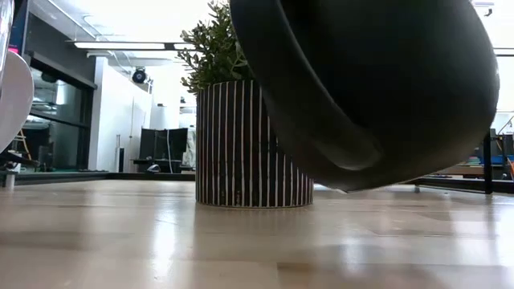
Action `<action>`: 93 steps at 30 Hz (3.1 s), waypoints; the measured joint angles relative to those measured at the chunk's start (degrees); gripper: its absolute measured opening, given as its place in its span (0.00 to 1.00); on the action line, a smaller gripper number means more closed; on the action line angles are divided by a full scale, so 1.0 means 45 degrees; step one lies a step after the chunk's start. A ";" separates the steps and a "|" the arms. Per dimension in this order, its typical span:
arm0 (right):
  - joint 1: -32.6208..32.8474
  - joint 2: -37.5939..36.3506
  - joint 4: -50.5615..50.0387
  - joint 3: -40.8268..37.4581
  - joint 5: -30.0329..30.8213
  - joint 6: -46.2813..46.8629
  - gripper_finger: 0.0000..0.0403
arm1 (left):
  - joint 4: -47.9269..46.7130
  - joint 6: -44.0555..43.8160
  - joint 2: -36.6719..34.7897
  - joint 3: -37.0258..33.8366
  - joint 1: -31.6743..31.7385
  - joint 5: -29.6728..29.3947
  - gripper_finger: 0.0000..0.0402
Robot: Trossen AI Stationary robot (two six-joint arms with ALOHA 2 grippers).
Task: Place coffee mugs
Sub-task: Put the black mug on the shelf
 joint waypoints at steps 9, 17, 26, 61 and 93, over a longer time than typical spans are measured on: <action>0.0000 0.0000 0.0004 0.0000 -0.0001 0.0000 0.05 | -0.0025 -0.0060 0.0152 -0.0029 -0.0206 0.0680 0.01; 0.0000 -0.0005 0.0005 0.0000 -0.0011 -0.0009 0.05 | 0.0215 -0.0084 0.0324 -0.0035 -0.0188 0.0596 0.04; 0.0000 -0.0005 0.0004 0.0005 -0.0011 -0.0039 0.05 | 0.0377 0.0046 0.0321 -0.0029 -0.0178 0.1211 0.13; 0.0000 -0.0005 0.0522 0.0010 -0.0808 0.0152 0.05 | -0.3521 -0.0669 -0.3751 -0.0049 -0.0598 0.0795 0.23; 0.2276 0.0262 0.3803 0.0010 -0.1045 -0.0267 0.05 | -0.4030 -0.8397 -1.5453 -1.3729 -0.4066 -0.1171 0.22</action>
